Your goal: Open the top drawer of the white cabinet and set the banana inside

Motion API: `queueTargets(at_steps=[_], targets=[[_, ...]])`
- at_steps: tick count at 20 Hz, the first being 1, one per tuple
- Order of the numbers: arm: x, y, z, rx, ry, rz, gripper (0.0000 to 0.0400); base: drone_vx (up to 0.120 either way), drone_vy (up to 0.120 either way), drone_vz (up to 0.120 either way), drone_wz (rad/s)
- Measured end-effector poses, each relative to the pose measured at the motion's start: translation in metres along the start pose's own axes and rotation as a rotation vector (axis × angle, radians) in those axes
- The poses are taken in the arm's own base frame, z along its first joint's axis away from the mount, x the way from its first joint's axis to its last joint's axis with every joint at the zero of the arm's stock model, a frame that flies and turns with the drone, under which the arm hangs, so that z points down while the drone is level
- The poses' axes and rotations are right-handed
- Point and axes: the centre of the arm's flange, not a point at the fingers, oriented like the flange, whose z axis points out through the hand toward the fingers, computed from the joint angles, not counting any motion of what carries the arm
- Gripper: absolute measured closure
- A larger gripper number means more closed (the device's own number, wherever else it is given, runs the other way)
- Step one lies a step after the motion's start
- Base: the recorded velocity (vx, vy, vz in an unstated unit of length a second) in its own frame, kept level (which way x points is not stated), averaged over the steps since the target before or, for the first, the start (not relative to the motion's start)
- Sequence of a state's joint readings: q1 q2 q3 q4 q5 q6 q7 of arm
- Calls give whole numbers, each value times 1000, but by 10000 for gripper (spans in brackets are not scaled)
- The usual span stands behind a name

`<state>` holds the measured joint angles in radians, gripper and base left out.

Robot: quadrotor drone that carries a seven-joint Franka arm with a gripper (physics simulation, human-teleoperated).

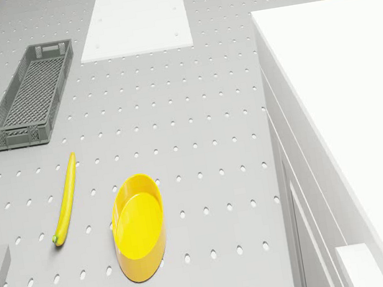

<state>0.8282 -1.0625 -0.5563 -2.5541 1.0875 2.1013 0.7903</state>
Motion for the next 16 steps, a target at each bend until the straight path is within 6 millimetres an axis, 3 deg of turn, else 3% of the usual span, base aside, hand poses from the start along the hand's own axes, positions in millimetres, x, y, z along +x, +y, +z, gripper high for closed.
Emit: queueTargets(at_steps=[16], targets=[[6,6,14,0,0,0,0,0,0,0,0]])
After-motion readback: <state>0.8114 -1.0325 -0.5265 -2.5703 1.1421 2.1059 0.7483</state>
